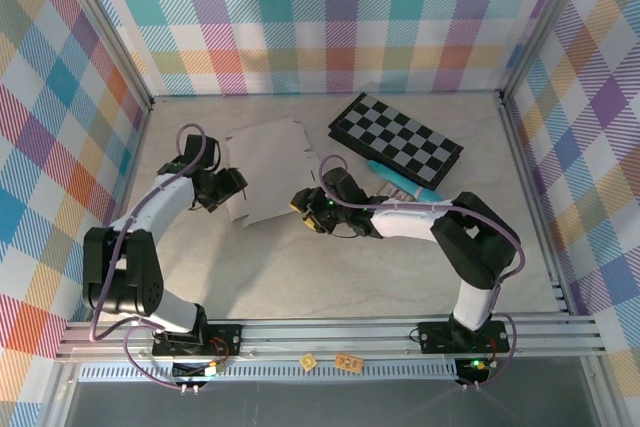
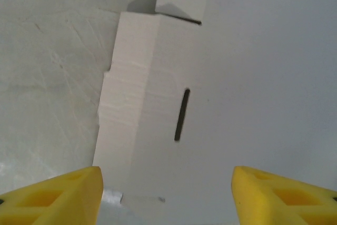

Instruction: Fold the paper box

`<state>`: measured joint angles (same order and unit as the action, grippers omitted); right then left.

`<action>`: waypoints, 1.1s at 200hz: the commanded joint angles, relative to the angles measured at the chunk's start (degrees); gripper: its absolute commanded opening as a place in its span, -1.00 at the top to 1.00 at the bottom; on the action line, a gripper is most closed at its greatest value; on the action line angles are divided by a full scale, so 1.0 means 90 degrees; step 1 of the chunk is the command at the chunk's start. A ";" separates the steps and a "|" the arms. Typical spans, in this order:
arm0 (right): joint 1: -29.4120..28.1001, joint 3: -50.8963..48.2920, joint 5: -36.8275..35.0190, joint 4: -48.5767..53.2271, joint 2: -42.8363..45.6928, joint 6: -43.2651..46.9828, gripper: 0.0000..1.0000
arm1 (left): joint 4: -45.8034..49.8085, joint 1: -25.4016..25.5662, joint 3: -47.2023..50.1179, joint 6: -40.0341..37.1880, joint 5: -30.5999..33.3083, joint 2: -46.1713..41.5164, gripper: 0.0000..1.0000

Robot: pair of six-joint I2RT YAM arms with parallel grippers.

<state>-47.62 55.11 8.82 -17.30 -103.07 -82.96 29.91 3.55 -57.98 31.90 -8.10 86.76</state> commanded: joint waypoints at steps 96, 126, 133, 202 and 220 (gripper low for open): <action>-0.0299 0.0107 -0.1272 -0.2327 -0.1453 -0.1116 0.26 | -0.0775 -0.0668 -0.0386 -0.0276 -0.1375 0.1200 -0.32; -0.0323 0.0168 -0.1551 -0.2497 -0.1613 -0.1169 0.42 | -0.0692 -0.0659 -0.0522 -0.0276 -0.1453 0.1181 -0.32; -0.0315 0.0201 -0.1601 -0.2516 -0.1647 -0.1173 0.46 | -0.0687 -0.0663 -0.0550 -0.0267 -0.1464 0.1162 -0.32; -0.0181 0.1057 -0.1748 -0.1136 -0.1060 -0.0904 1.00 | 0.0313 -0.0491 -0.1673 0.0100 -0.0527 0.0458 -0.20; -0.0033 0.1581 -0.1673 -0.0331 -0.0729 -0.0753 1.00 | 0.0472 -0.0343 -0.2040 0.0221 -0.0298 0.0392 -0.18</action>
<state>-49.50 63.44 -5.39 -30.17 -115.61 -92.49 29.65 -1.08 -71.20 32.16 -15.05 93.36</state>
